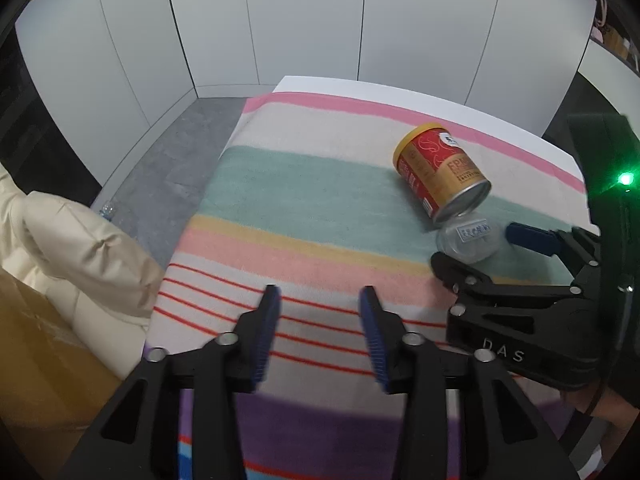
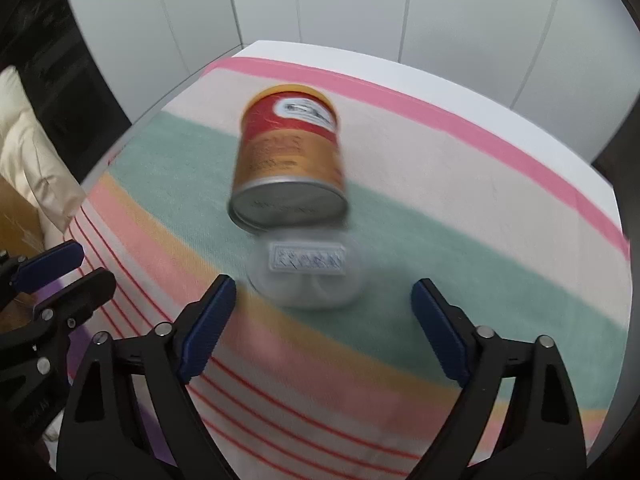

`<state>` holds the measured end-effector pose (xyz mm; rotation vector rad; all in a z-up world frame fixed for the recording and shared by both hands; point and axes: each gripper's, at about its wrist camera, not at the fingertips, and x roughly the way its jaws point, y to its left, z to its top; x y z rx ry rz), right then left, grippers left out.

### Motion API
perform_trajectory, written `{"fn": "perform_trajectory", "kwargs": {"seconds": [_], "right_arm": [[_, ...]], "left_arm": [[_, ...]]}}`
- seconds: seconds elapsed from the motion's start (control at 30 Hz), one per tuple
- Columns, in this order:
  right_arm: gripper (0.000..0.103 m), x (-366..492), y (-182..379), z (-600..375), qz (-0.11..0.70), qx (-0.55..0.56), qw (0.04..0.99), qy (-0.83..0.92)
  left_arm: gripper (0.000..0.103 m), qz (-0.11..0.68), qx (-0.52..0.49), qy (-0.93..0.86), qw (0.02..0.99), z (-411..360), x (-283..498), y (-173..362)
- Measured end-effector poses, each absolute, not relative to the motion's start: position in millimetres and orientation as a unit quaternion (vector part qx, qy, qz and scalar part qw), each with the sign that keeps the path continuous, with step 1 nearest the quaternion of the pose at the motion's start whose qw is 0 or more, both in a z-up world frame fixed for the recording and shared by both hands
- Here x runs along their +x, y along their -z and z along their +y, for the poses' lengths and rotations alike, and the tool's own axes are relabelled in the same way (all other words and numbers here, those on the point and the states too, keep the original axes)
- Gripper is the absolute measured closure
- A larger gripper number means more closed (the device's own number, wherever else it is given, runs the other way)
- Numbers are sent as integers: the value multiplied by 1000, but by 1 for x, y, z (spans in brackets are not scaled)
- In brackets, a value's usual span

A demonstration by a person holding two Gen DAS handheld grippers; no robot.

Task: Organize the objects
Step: 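Grasp the red-gold can with the left tool while the right tool grasps the clear container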

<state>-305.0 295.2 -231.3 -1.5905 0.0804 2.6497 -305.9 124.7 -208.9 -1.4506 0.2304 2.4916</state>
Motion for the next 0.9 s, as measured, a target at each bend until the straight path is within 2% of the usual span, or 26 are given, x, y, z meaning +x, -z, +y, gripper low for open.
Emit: {"fn": "perform_trajectory", "kwargs": {"seconds": [0.03,0.1,0.13,0.2,0.27,0.47,0.73,0.77,0.9], "right_arm": [[30,-306,230,294,19,-510,27,-859],[42,-305,228,296,15,-506,31,-862],[42,-304,228,299,16,-508,33,-861],[42,-300,227,310,24,-508,45,-860],[42,-292,227,328,34,-506,66,-859],[42,-281,228,382,64,-506,112,-853],[42,-280,229,406,69,-507,124,-850],[42,-281,229,406,69,-507,125,-850],[42,-275,224,413,82,-512,122,-846]], "left_arm": [[41,78,-497,-855,125,127,-308,210],[27,74,-495,-856,129,133,-311,211],[25,73,-495,-856,131,138,-313,212],[10,70,-493,-858,131,150,-316,212],[5,63,-487,-860,135,162,-318,212],[5,30,-486,-863,134,212,-336,218],[5,40,-487,-868,90,244,-359,219],[7,40,-490,-867,86,243,-360,221],[36,33,-503,-858,97,238,-368,227]]}}
